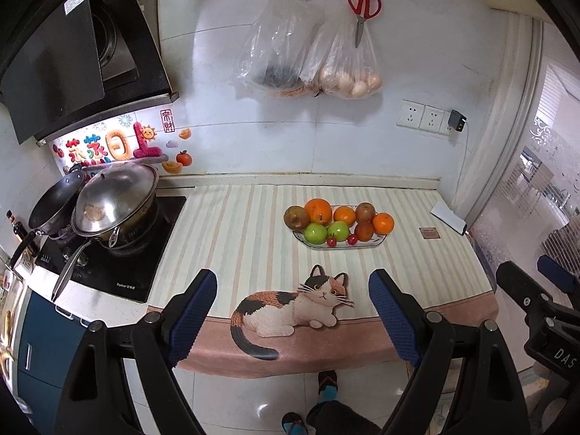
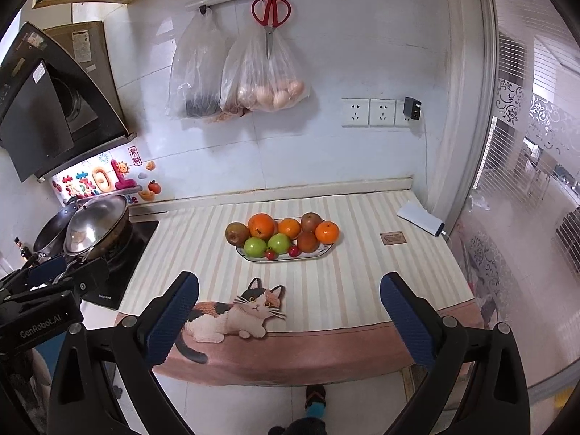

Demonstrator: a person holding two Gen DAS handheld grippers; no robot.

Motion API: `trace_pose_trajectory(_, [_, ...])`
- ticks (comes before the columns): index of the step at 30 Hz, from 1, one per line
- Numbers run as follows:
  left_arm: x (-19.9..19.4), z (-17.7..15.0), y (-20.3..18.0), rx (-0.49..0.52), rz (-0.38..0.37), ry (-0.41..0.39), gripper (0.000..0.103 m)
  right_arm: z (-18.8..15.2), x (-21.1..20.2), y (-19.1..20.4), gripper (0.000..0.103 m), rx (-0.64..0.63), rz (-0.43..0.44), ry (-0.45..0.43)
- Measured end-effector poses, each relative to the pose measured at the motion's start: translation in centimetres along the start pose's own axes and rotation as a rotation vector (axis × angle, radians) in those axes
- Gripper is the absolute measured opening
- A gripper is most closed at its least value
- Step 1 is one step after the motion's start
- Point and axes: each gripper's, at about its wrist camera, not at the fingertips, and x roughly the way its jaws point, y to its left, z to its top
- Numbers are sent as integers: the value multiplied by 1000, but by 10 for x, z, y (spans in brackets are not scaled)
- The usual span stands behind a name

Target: Organize fruits

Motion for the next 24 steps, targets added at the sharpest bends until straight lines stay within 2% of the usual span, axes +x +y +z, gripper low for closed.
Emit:
trace_pose_trajectory(15, [-23,1,4,5,-7,-15,86,-2,-32,10,103,2,2,-63])
trace_pose_trajectory(24, [-33,-5,2,6,7,-14,86,-3,-44,8,103,-7,-2,-61])
